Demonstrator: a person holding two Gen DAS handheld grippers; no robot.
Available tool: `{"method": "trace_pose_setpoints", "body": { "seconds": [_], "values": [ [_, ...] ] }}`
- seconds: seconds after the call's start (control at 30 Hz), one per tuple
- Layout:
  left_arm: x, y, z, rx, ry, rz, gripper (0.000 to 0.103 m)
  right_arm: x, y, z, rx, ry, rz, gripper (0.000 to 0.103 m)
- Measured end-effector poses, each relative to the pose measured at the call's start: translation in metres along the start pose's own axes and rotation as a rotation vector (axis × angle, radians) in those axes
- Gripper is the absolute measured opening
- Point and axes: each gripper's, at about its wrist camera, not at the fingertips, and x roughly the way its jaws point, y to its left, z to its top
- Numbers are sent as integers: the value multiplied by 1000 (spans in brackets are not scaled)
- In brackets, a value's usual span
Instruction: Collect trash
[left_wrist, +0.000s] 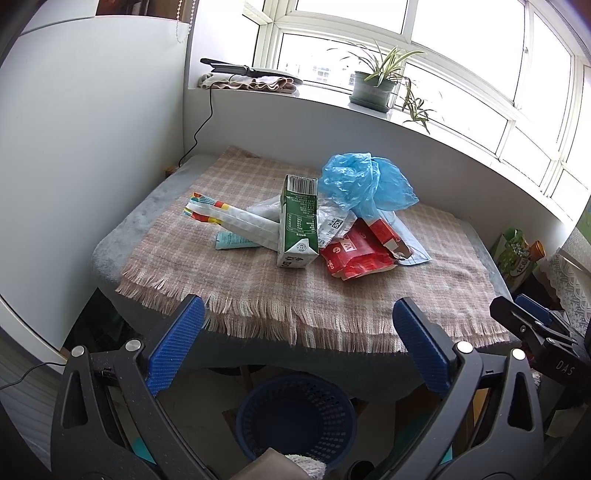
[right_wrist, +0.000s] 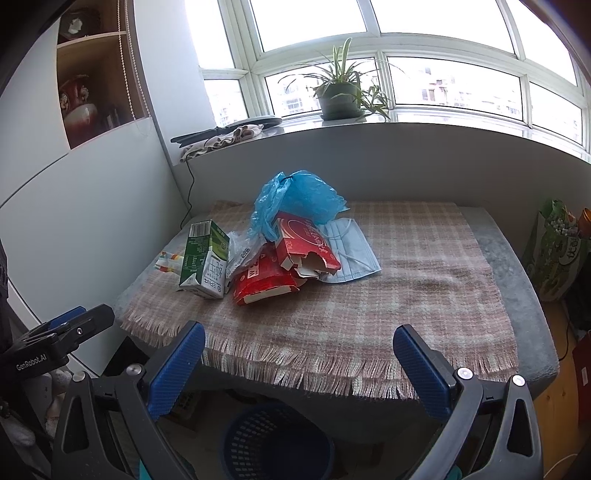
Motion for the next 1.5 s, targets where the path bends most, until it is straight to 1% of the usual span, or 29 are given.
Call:
{"method": "trace_pose_setpoints", "body": {
  "seconds": [0.47, 0.67, 0.77, 0.83, 1.0, 1.03, 1.1, 1.23, 1.33, 1.4, 1.43, 1.5],
  "values": [
    [0, 0, 0, -4, 2, -4, 103, -8, -2, -2, 6, -8, -6, 103],
    [4, 4, -6, 16, 20, 6, 103, -9, -6, -4, -13, -45, -20, 103],
    [9, 11, -7, 21, 18, -4, 103, -3, -13, -3, -13, -49, -20, 103],
    [14, 16, -4, 7, 18, -4, 103, 3, -18, -1, -8, -45, -11, 103],
    [35, 30, 8, -24, 47, -15, 103, 21, -26, 12, -13, -26, 21, 103],
    [39, 31, 10, -25, 51, -19, 102, 25, -27, 15, -15, -21, 27, 103],
    [46, 34, 16, -34, 61, -31, 97, 32, -28, 21, -17, -7, 45, 103],
    [60, 39, 26, -59, 69, -65, 94, 45, -27, 36, -33, 1, 76, 103],
    [72, 36, 35, -56, 84, -90, 87, 55, -26, 52, -35, 0, 99, 102],
    [80, 33, 41, -52, 91, -106, 83, 63, -25, 65, -29, -1, 122, 101],
    [84, 32, 44, -53, 94, -114, 82, 68, -24, 72, -27, 0, 133, 99],
    [92, 30, 50, -53, 101, -126, 77, 79, -22, 85, -19, 8, 157, 97]
  ]
}}
